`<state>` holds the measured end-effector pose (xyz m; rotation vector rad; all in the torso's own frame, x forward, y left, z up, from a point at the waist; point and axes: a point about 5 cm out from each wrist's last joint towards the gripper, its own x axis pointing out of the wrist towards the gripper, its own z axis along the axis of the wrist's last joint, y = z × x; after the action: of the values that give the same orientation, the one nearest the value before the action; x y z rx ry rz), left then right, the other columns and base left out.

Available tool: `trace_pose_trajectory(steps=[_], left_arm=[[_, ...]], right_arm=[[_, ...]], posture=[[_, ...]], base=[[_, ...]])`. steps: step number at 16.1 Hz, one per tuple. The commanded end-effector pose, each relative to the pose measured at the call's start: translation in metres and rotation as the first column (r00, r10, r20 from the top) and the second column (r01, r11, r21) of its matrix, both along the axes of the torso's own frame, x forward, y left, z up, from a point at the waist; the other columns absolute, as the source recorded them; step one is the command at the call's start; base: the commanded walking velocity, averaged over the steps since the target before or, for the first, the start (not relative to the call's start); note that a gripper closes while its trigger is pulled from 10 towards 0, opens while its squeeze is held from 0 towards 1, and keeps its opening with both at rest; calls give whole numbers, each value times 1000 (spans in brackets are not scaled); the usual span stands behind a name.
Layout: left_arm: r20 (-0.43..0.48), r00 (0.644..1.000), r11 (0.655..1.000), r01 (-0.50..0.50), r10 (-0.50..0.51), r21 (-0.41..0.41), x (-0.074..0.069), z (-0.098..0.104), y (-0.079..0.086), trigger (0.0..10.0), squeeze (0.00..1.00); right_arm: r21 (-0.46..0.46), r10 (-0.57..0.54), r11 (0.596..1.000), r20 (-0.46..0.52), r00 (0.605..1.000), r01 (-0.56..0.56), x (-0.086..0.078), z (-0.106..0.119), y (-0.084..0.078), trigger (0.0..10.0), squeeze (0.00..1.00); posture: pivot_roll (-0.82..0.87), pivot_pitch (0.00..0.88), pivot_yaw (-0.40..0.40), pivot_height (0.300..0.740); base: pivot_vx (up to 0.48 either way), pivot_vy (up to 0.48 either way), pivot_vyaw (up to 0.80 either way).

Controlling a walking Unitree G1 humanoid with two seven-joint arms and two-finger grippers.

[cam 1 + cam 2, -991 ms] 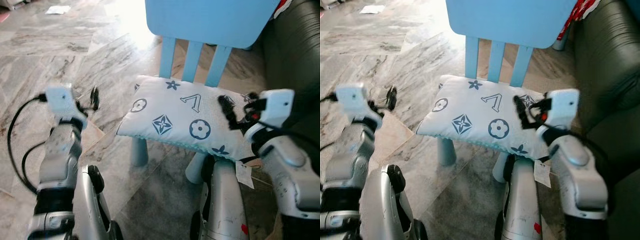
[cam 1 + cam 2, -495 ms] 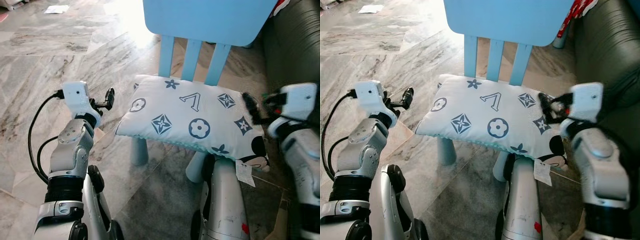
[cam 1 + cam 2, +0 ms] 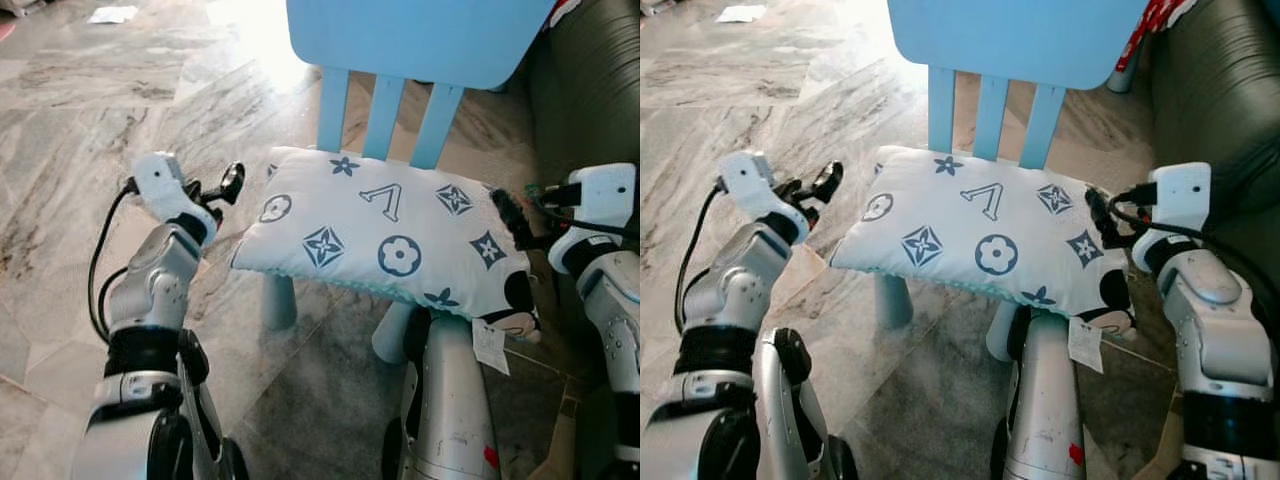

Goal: Move the pillow to the sofa

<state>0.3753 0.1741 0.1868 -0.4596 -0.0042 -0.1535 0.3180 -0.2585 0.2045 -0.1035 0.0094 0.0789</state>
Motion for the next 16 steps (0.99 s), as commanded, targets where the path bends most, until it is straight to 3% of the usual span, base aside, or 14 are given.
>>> trace_pose_trajectory(steps=[1,2,5,6,7,8,9,10,15,16], left_arm=[[41,999,1000,-17,19,-26,3,11,5,1098,0],[61,998,999,-11,14,-40,3,14,4,0,0],[47,999,999,-19,21,-37,2,8,6,0,0],[29,999,999,-23,24,-30,1,6,7,9373,0],[-1,999,999,-36,36,-33,2,4,8,10000,0],[-3,999,995,-37,37,-93,3,5,10,10000,188],[0,999,993,-35,35,-111,3,6,10,10000,188],[31,999,994,-21,25,-110,5,13,10,10000,1000],[41,999,995,-5,9,-97,4,15,8,10000,1000],[41,999,997,-10,13,-75,4,14,8,10000,0]], right_arm=[[61,-27,998,34,999,25,-1,9,-9,0,0],[72,-28,997,37,999,25,-1,10,-10,0,0],[39,-18,999,42,999,16,0,10,-7,0,0],[21,-27,999,34,999,26,0,9,-9,10000,0],[22,-27,999,33,999,26,0,9,-11,10000,0],[42,-29,999,37,999,28,0,10,-13,10000,1000],[42,-33,999,38,999,31,0,11,-14,10000,1000],[30,-39,999,45,998,38,0,13,-16,10000,1000],[17,-34,999,63,997,33,-2,12,-12,10000,1000],[6,-38,999,67,997,38,-1,12,-11,4235,141]], posture=[[-234,203,-1,366],[-234,205,0,366],[-233,214,1,366],[-233,215,1,366],[-233,216,3,366],[-232,219,3,366],[-232,219,3,366],[-233,221,5,366],[-231,226,6,366],[-230,224,6,366]], base=[[0,0,0],[0,0,0],[0,0,0],[0,0,0],[0,0,0],[0,0,0],[0,0,0],[0,0,0],[0,0,0],[0,0,0]])
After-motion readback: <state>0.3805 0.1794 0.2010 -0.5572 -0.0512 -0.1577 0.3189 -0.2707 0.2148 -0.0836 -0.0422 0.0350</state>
